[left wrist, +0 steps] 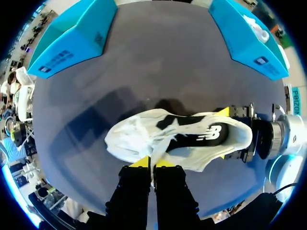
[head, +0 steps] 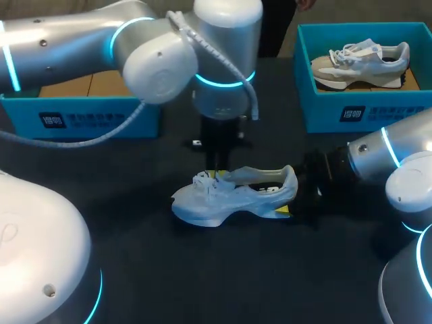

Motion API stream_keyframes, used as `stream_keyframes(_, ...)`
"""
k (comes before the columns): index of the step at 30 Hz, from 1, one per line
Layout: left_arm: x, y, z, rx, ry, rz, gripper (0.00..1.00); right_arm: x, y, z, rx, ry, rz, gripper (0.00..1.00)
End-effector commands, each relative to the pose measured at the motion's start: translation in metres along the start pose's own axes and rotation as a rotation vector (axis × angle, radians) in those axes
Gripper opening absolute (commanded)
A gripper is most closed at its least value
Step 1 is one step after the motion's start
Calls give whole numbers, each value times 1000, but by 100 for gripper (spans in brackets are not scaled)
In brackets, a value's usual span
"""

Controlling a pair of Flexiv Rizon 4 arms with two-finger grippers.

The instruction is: Take the shoe out of the shoebox, open the shoe tongue, remove and reinsert the insole, then place the shoe into the shoebox

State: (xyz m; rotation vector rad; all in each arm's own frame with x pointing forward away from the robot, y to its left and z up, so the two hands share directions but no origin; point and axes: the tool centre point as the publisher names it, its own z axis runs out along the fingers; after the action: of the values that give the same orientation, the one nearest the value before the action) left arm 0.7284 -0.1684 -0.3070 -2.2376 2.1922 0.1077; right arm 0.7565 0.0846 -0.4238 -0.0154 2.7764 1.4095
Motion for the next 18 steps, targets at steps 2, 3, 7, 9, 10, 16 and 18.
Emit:
stream_keyframes(2,-23,0,1,8,62,-34,0,0,-1,7,2,2,0,0)
stream_keyframes(3,-28,-1,4,0,63,-47,0,0,-1,7,2,2,0,0)
stream_keyframes(7,-40,-6,17,-22,25,-80,0,0,-1,7,2,2,0,0)
stream_keyframes(9,-44,-8,22,-24,13,-82,0,0,-1,7,2,2,0,0)
stream_keyframes(10,-46,-8,25,-32,13,-92,0,0,-1,7,2,2,0,0)
stream_keyframes(16,-54,-11,46,-37,-55,-101,0,0,-1,7,2,2,0,0)
stream_keyframes(18,-55,-11,52,-47,-53,-102,0,0,-1,7,2,2,0,0)
